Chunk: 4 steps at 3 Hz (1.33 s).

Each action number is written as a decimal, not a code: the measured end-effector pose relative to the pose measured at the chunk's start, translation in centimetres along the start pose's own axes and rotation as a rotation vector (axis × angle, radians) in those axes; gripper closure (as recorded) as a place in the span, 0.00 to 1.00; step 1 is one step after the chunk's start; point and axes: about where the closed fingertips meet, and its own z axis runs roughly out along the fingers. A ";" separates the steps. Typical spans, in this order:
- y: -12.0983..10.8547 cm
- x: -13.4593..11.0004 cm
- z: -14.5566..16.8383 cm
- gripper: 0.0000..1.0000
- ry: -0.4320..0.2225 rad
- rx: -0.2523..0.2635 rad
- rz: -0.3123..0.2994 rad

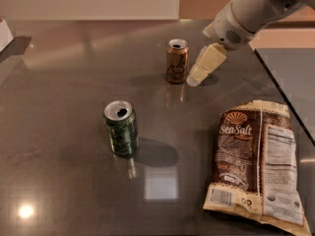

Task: Move orange can near green can

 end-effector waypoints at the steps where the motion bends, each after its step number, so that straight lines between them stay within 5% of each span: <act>1: -1.5 -1.1 2.3 0.00 -0.050 -0.015 0.026; 4: -5.2 -2.4 6.7 0.00 -0.126 -0.038 0.095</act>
Offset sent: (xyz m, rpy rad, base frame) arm 0.0696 0.0379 -0.0264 0.1682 0.0284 -0.0138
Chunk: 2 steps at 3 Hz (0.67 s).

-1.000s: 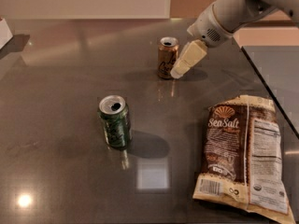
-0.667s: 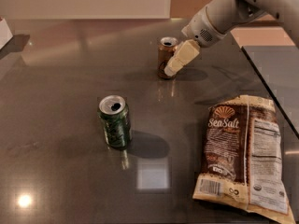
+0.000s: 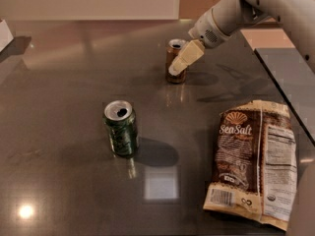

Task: Move orange can near green can

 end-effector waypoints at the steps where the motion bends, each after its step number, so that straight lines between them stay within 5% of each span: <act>1: -0.5 -0.2 0.7 0.18 -0.010 -0.014 0.017; 2: -0.5 -0.1 1.0 0.41 -0.019 -0.028 0.030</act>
Offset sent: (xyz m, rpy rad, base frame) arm 0.0088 0.0015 -0.0031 0.0542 0.0406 -0.0086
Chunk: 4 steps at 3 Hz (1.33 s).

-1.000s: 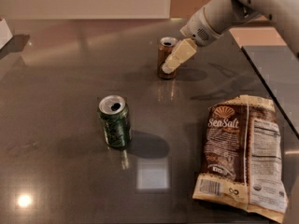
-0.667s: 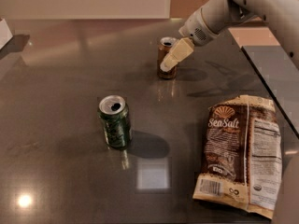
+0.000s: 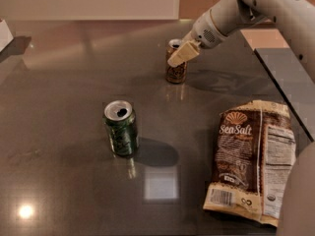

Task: Move orange can near green can

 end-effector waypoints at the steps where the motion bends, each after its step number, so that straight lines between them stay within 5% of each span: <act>1: 0.6 -0.2 -0.5 0.65 -0.012 -0.018 0.004; 2: 2.3 -0.4 -2.1 0.88 -0.029 -0.047 0.006; 3: 4.6 -0.5 -4.2 1.00 -0.051 -0.084 -0.005; 4: 8.3 0.1 -6.1 1.00 -0.072 -0.142 -0.046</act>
Offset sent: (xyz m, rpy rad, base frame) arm -0.0567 -0.0100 0.0396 0.0714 0.0375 0.0498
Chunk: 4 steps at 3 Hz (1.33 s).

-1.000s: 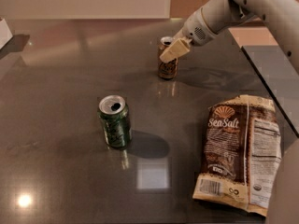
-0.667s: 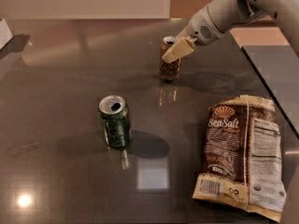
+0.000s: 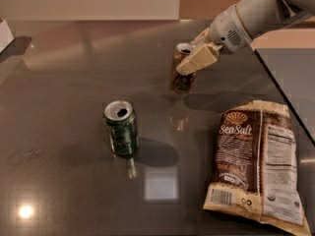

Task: Move orange can near green can

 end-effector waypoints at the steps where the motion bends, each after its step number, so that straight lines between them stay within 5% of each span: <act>1: 3.5 0.8 -0.5 1.00 -0.016 -0.064 -0.044; 4: 9.6 1.4 -1.0 1.00 -0.042 -0.166 -0.165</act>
Offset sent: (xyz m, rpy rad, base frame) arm -0.1015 0.0008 -0.0065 0.0363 -0.0182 0.2364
